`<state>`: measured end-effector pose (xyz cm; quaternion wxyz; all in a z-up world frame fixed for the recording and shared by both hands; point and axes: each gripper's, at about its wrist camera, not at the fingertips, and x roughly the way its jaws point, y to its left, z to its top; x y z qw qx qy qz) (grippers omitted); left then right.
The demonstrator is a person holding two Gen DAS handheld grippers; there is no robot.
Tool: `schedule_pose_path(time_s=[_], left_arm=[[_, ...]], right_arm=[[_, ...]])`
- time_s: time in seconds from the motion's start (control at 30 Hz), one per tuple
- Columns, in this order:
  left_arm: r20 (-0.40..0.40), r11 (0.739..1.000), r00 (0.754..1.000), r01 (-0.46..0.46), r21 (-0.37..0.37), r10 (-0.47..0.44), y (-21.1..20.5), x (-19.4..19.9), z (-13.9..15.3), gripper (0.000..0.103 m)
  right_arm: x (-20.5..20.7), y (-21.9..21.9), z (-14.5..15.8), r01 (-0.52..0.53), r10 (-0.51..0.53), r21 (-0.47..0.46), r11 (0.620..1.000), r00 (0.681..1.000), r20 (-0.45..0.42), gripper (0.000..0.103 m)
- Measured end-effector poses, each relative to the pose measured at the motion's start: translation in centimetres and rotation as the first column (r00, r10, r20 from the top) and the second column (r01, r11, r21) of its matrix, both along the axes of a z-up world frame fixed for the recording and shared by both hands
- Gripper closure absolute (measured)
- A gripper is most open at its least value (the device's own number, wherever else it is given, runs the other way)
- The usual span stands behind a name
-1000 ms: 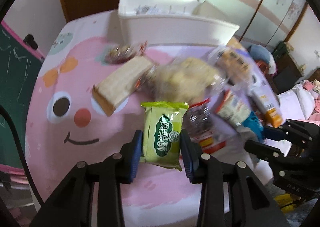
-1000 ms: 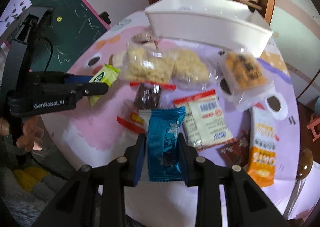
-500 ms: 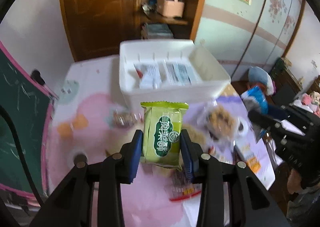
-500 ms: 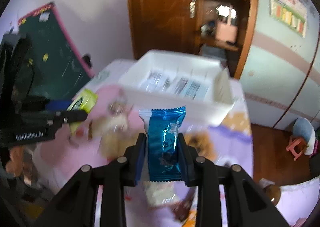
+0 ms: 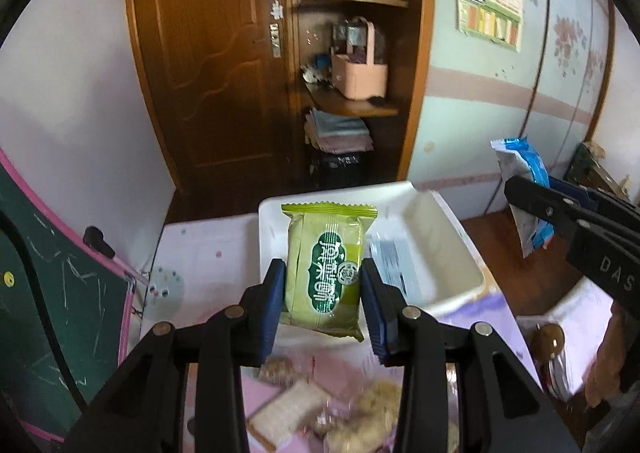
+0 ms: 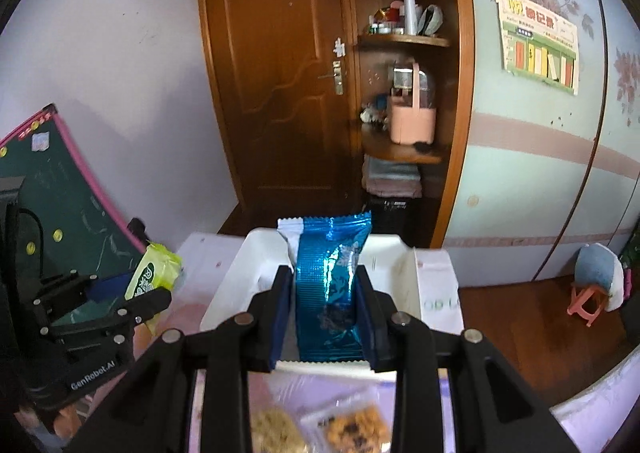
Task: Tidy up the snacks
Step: 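Lift both snacks into the white bin and open both tools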
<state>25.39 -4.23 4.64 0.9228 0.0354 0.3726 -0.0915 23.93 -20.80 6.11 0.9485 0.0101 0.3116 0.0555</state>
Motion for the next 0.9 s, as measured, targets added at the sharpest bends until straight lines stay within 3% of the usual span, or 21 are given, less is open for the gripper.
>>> schedule_pose_path(time_s=[0.13,0.3,0.6,0.9], left_arm=[[-0.004,1.000,1.000,-0.017,-0.016,0.017,-0.5,3.0,-0.1,0.067],[-0.044,1.000,0.999,-0.026,-0.005,0.026,-1.2,6.4,-2.4,0.067],[-0.101,0.999,0.994,-0.042,0.020,0.044,-1.9,8.7,-6.2,0.067],[-0.124,0.997,0.991,-0.049,0.057,0.056,-2.4,9.8,-8.2,0.065]], right_arm=[[2.8,-0.3,-0.4,0.030,-0.030,0.006,1.000,0.999,-0.019,0.072],[5.6,-0.9,-2.9,0.055,-0.053,0.029,0.998,0.994,-0.094,0.072],[8.7,-1.3,-7.6,0.081,-0.075,0.020,0.996,0.976,-0.205,0.072],[10.0,-0.3,-9.4,0.075,-0.074,-0.004,0.997,0.966,-0.249,0.072]])
